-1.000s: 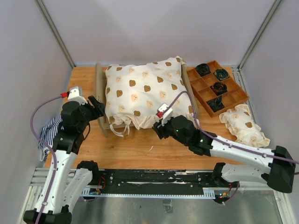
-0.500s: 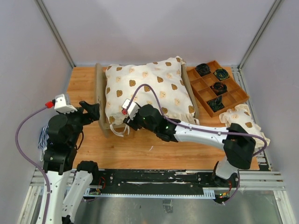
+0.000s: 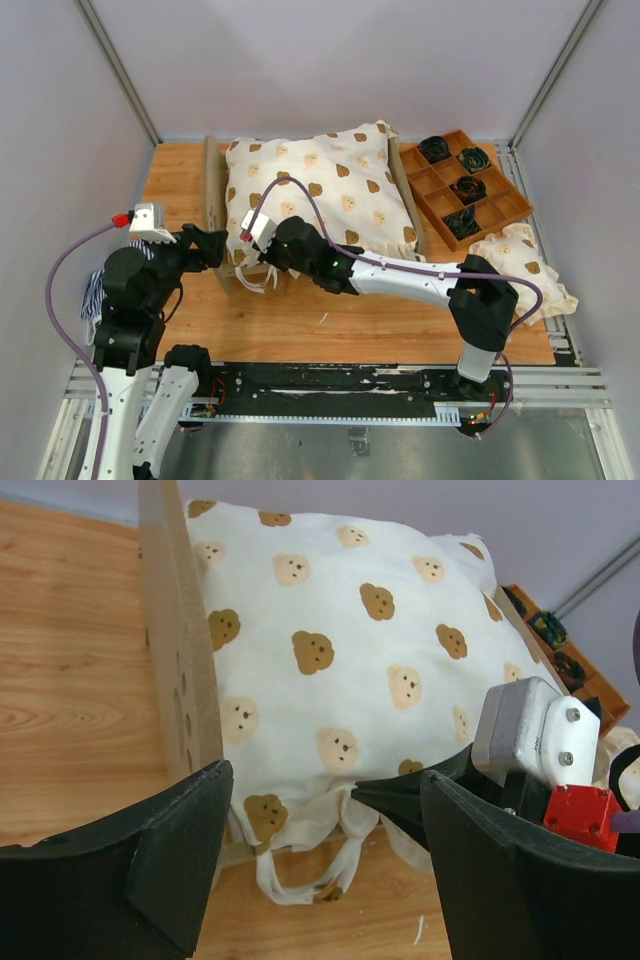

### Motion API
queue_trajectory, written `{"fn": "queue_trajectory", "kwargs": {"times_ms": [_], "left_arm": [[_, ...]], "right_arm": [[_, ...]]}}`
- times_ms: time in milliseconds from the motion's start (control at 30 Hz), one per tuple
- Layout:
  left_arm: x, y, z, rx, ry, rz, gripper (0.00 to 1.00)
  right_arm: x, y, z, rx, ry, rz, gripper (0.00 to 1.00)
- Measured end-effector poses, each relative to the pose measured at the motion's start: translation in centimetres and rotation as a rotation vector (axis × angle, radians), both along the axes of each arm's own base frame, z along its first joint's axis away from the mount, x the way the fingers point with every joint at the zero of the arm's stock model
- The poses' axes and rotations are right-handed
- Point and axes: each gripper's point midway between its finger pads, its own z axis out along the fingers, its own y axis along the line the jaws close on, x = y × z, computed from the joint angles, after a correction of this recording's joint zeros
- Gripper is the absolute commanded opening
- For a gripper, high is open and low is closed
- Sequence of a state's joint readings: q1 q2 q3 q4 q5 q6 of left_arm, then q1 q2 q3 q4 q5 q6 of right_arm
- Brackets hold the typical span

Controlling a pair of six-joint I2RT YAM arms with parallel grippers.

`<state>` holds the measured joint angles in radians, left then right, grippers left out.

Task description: Set up the pet bed

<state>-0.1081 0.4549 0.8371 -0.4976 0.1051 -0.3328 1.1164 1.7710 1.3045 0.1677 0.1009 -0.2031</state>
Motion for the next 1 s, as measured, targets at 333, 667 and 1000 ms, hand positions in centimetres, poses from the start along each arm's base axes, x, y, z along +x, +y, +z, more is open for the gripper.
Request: {"fn": "queue_trajectory", "kwargs": {"times_ms": [333,667,1000], "left_arm": [[0.3,-2.5,-3.0,0.005,0.065,-0.148,0.62],[2.0,-4.1,-7.5,-0.037,0.238,-0.219,0.56],[2.1,-7.4,-10.4,-0.02,0.326,-0.31,0.4]], "right_arm": [[2.9,-1.7,1.9,0.121,0.078,-0.102,0.0],[7.9,-5.1,4.2,0.268,0.138,-0.239,0.0],[11.0,-7.5,4.7,0.352,0.195,-0.323,0.0]]}}
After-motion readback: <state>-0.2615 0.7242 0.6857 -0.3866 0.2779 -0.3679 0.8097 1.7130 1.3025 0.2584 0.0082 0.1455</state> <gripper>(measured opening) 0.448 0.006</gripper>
